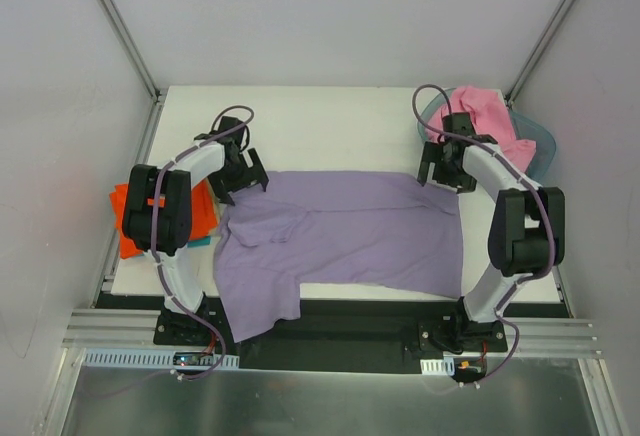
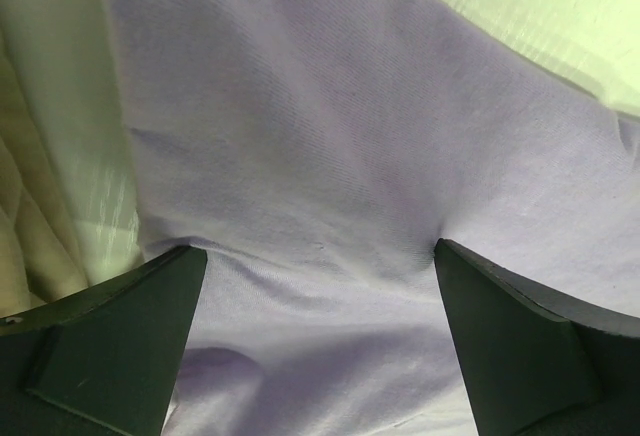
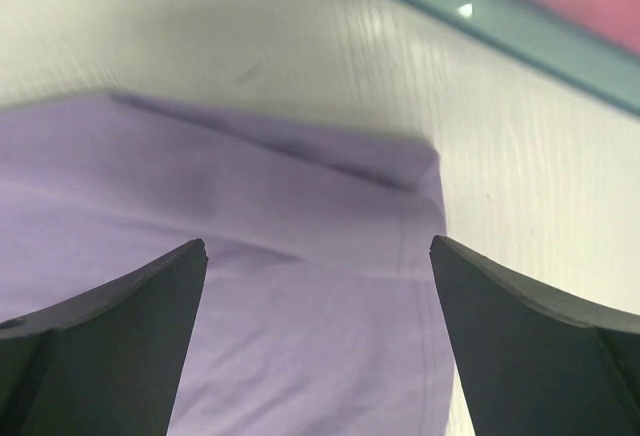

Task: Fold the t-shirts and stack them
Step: Fold the flattened tshirt in 1/3 of the way

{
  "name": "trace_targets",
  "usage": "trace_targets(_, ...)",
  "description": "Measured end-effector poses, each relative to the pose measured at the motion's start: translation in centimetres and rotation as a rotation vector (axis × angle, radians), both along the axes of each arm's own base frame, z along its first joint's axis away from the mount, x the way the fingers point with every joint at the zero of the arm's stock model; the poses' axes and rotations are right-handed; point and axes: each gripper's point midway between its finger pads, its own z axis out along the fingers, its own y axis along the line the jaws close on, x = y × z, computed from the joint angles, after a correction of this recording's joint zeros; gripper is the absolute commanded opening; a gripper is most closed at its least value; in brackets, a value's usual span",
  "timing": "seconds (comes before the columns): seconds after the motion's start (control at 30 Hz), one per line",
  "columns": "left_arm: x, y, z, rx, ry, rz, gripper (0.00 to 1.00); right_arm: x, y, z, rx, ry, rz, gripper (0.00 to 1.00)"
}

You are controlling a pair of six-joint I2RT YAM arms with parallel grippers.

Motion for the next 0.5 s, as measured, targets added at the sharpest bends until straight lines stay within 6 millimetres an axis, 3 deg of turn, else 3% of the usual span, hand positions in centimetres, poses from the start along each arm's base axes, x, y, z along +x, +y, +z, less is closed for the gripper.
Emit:
trace_targets(0.13,0.9,0.3,0.1,-0.001,-0.010,0.009,0.99,-2.5,-0.9,0.7,-0.015,0.011,-0.059,0.89)
trace_targets(0.2,1.1,0.3,0.1,0.000,-0.016,0.004,0.99,-3.2,-1.3,0.6,-0.021,0.021,-0.089,0.80)
trace_targets(0.5,1.0,0.3,0.2,-0.011,-0.019,-0.034,0.99,-3.8,-3.2,-1.1,-0.011,0.067,-0.199,0.66)
